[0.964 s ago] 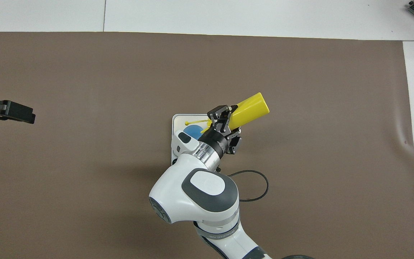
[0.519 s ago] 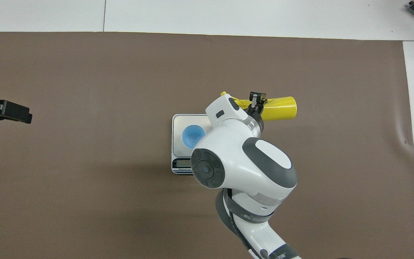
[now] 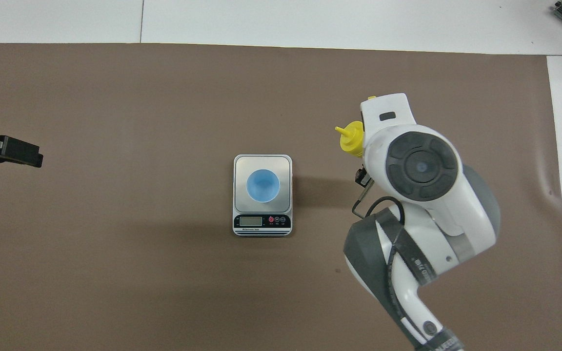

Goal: Pour seasoning into cup on scale with both arms
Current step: 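Turn the bottle upright and carry it back beside the scale with the right gripper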

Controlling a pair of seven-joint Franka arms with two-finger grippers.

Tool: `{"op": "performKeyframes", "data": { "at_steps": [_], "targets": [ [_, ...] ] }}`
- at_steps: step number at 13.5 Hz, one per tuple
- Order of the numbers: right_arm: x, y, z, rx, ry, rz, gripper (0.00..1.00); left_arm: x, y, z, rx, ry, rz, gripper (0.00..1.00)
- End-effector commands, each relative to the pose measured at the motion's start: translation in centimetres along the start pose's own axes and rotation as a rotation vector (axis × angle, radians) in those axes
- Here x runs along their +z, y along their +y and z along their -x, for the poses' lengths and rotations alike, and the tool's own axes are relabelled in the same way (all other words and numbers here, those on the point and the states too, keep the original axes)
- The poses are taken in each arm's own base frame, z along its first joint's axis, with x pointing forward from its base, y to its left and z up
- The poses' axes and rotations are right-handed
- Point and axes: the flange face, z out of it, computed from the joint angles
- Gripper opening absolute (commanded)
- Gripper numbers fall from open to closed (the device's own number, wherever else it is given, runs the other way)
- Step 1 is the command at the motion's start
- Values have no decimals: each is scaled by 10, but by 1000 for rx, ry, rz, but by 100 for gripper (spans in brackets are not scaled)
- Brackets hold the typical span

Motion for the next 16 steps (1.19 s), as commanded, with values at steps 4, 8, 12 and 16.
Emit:
{"op": "performKeyframes", "data": {
  "at_steps": [4, 8, 12, 16],
  "targets": [
    [-3, 84, 91, -15, 282, -221, 0, -1, -2, 11, 0, 0, -21, 100],
    [13, 129, 145, -102, 461, -268, 0, -1, -2, 11, 0, 0, -21, 100],
    [65, 144, 184, -164, 651, -341, 0, -1, -2, 11, 0, 0, -21, 100],
    [109, 116, 192, -121, 749, -408, 0, -1, -2, 11, 0, 0, -21, 100]
  ]
}}
